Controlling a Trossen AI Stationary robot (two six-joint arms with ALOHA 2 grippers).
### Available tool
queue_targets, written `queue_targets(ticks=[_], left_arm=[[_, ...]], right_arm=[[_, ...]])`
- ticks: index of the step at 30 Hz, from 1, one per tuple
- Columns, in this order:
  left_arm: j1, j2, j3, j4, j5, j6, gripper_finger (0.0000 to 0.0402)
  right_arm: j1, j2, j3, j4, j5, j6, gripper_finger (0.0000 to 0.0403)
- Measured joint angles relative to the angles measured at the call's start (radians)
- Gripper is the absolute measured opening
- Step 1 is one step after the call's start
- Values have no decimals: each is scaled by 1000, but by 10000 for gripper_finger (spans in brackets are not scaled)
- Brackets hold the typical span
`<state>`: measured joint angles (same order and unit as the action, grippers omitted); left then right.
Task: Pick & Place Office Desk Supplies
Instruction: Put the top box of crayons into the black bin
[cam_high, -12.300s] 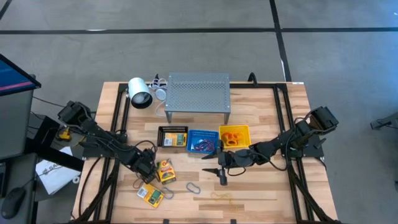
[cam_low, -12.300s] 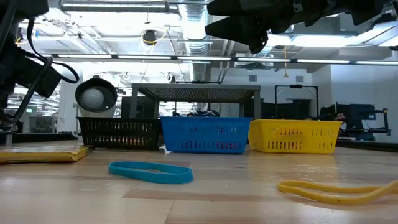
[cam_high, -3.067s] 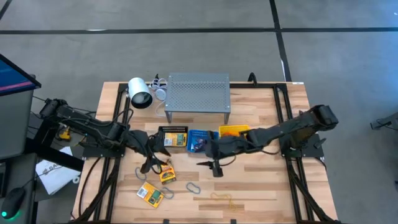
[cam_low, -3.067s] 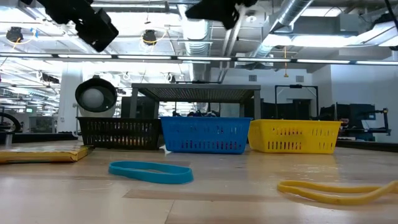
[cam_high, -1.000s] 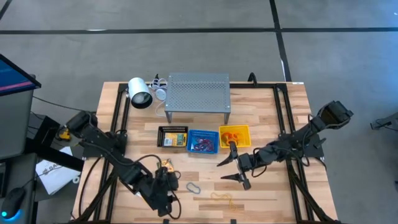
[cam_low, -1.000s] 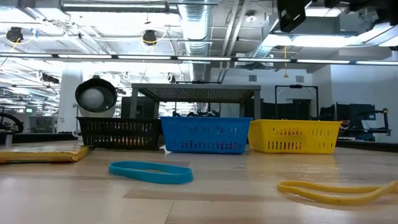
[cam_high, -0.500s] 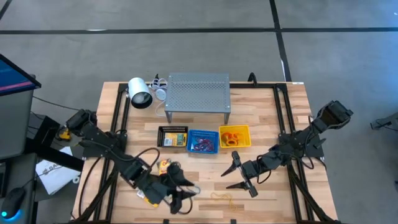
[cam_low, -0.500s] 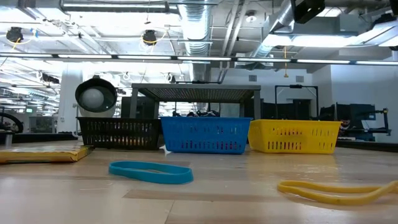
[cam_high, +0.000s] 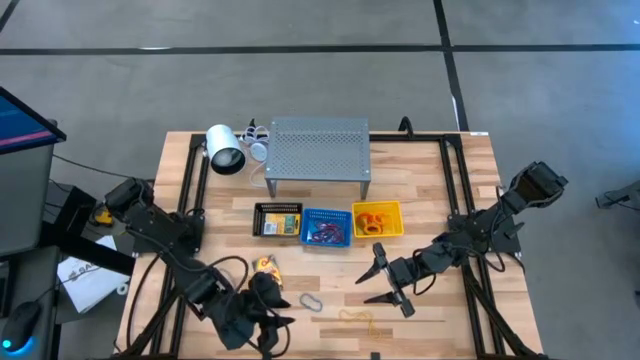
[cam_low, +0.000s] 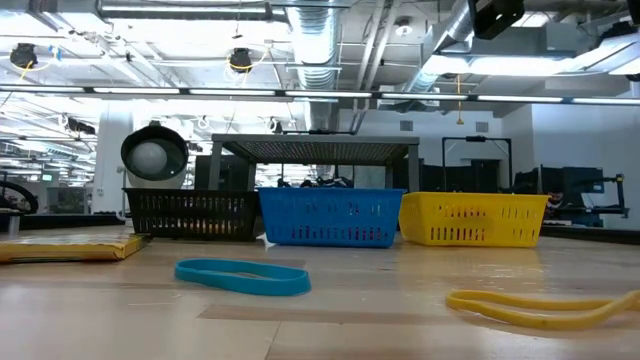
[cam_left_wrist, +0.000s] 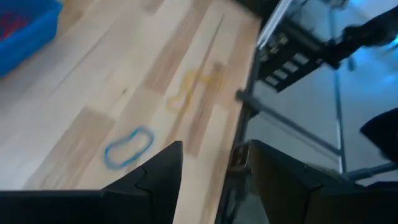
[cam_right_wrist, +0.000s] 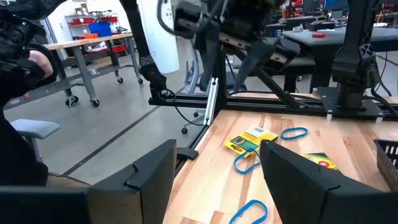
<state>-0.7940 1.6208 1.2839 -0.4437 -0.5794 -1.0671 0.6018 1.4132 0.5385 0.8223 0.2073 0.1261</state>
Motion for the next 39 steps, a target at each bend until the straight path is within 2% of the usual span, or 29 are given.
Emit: queue_targets(ticks=[3,9,15,20,28,32,39], left_arm=[[-5,10,0,-69,25,-69,182],[10,66,0,-90,118,-119,182],[12,168,0,-110,230,-182,182],[12,246,0,-206,322,-258,182],[33,316,147,-580,302,-268,182],[42,364,200,-635,273,-230,182],[45,490,297,-742,315,-195,182]], right_arm=[[-3,0,0,0,0,-2,227],[-18,0,0,-2,2,-2,227],[-29,0,0,-10,3,-2,227],[-39,0,0,-10,3,-2,227],[-41,0,0,-17,3,2,226],[-40,0,0,-33,3,6,226],[-33,0,0,-34,3,6,226]])
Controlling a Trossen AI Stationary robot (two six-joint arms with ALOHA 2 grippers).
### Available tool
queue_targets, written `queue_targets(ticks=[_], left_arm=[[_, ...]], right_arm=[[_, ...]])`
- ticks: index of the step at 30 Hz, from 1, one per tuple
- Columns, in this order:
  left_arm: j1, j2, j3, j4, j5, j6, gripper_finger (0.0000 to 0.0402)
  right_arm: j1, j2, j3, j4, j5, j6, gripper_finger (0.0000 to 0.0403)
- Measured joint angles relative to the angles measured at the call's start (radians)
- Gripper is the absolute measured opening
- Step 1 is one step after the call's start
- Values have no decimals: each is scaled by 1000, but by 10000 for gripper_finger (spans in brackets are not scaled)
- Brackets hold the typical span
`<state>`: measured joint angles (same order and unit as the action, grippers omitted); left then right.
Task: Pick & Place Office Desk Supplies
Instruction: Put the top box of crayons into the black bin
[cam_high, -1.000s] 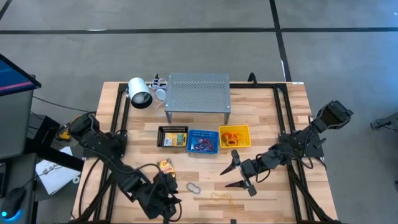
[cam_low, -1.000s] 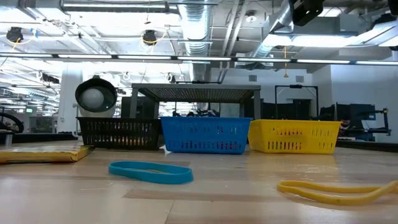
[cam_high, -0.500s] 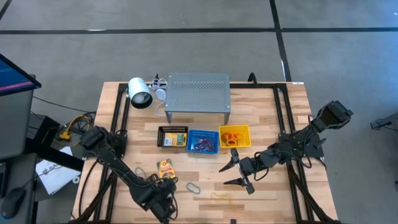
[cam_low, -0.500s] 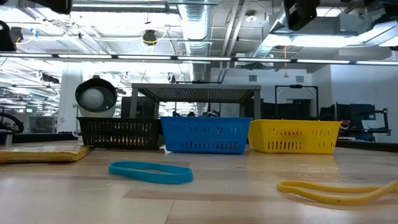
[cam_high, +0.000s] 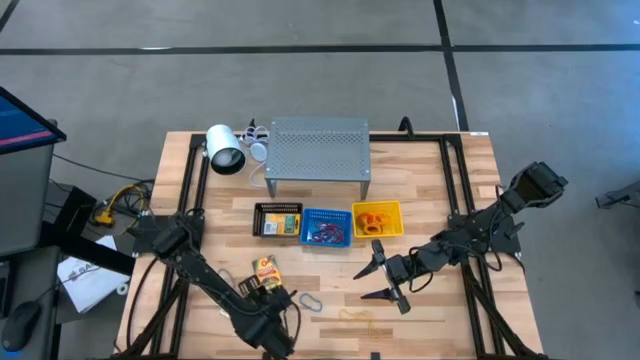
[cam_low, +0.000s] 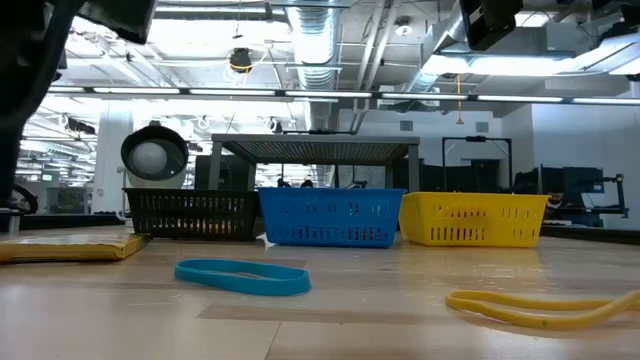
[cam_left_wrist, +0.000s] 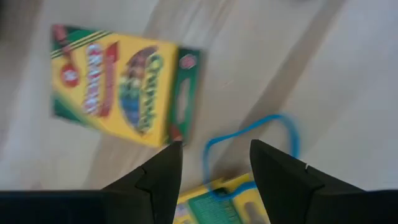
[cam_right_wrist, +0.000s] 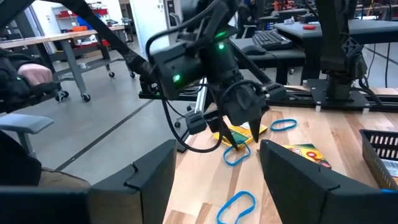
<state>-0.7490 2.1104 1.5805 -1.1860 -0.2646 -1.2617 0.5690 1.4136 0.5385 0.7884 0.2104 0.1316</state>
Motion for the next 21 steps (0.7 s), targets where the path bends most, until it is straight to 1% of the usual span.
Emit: queue_targets(ticks=[3,7,13,16,21], left_arm=[[0,48,67,-92,0,0,182],[0,79,127,-142,-26,1,182],[0,80,128,-128,-63,-2,182],[6,80,124,-93,-80,0,182],[15,80,98,-64,-81,0,182]], right_arm=[[0,0,0,-9,0,-1,226],[0,0,0,-19,0,-1,226],[0,0,0,-21,0,-7,226],[0,0,0,-21,0,-8,226],[0,0,0,-22,0,-8,226]])
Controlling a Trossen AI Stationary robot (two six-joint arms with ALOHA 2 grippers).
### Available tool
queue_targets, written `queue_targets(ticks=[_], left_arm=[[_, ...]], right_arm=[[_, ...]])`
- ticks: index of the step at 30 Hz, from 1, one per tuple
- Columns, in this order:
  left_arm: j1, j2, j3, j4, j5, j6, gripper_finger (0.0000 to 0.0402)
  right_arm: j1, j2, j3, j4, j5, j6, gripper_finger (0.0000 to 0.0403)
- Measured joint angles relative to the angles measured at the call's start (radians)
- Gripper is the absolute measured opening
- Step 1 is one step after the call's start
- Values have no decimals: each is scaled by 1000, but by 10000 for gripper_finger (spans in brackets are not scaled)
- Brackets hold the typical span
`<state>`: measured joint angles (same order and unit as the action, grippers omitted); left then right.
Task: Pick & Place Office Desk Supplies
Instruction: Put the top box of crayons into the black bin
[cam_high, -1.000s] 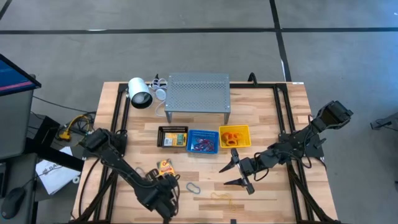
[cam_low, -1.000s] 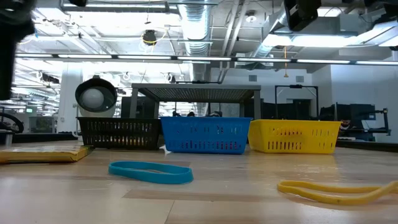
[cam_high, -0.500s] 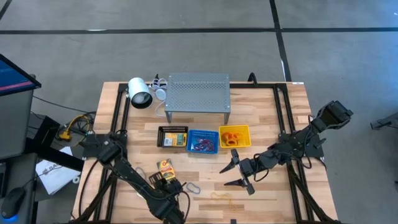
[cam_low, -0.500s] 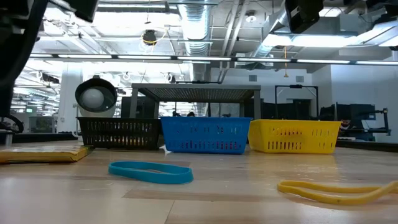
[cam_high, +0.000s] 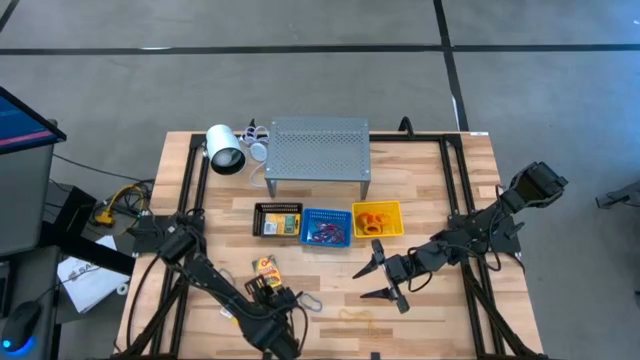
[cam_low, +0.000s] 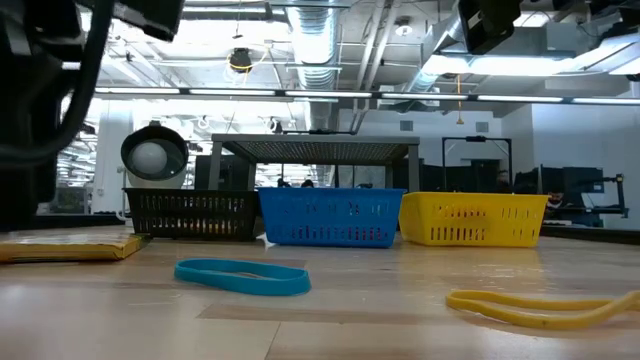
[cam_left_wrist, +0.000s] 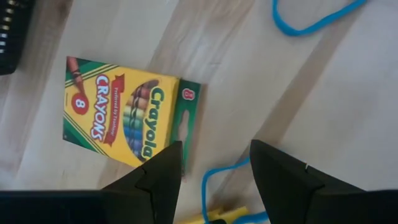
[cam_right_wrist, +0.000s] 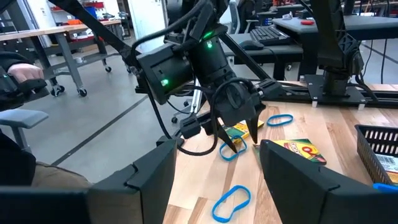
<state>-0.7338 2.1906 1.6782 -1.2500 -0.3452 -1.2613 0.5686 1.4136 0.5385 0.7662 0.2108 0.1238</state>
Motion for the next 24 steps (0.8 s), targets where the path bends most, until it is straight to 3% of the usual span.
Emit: queue_targets(ticks=[24], left_arm=[[29,79,-20,2,20,42,182]], right_arm=[[-3,0,0,11,0,6,226]])
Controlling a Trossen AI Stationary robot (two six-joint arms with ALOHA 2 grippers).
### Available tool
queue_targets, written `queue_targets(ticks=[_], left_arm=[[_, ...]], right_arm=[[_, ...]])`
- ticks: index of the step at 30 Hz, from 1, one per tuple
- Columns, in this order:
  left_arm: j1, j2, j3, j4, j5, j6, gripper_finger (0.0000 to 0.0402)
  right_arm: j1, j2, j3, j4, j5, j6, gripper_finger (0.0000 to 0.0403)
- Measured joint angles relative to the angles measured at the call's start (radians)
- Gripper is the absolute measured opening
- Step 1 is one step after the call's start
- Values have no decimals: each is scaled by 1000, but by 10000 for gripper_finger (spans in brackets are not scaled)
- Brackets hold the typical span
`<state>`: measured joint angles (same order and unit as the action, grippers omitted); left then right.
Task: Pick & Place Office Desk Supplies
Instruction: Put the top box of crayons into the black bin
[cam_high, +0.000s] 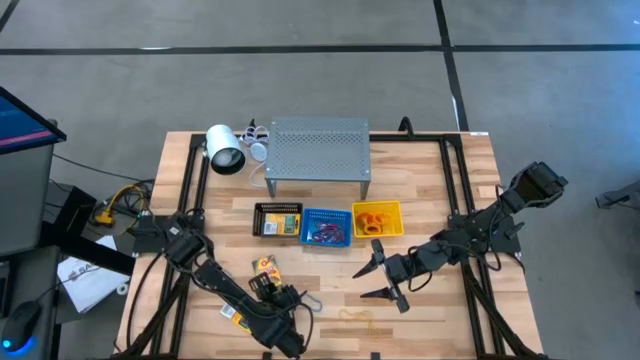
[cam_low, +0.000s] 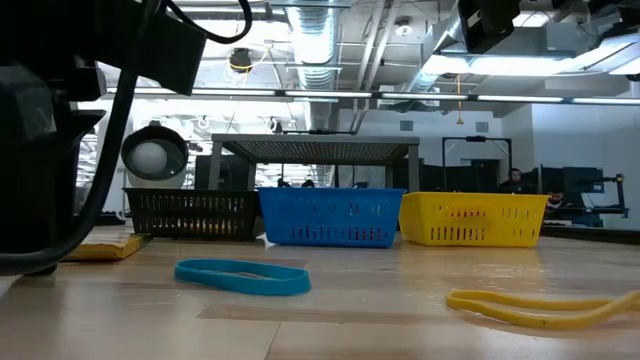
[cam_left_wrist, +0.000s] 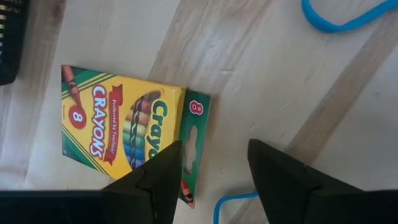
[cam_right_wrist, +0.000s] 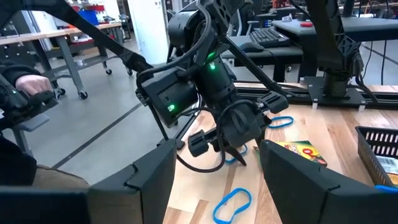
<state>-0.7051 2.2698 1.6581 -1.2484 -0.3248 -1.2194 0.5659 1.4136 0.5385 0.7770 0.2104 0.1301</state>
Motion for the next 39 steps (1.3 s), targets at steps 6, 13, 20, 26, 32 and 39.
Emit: queue_targets(ticks=[6,13,20,26,32,39], left_arm=[[11,-9,-1,-25,4,0,182],[26,-7,-4,-66,6,5,182],[38,-6,-5,-84,1,28,182],[39,-6,-6,-84,-6,36,176],[48,-6,-6,-72,-9,36,160],[49,-6,-6,-69,-18,35,161]], right_arm=[[0,0,0,27,0,2,226],[-7,0,0,31,0,19,226],[-12,0,0,31,0,28,226],[-12,0,0,31,0,28,226],[-12,0,0,30,0,28,226],[-11,0,0,24,0,28,226]])
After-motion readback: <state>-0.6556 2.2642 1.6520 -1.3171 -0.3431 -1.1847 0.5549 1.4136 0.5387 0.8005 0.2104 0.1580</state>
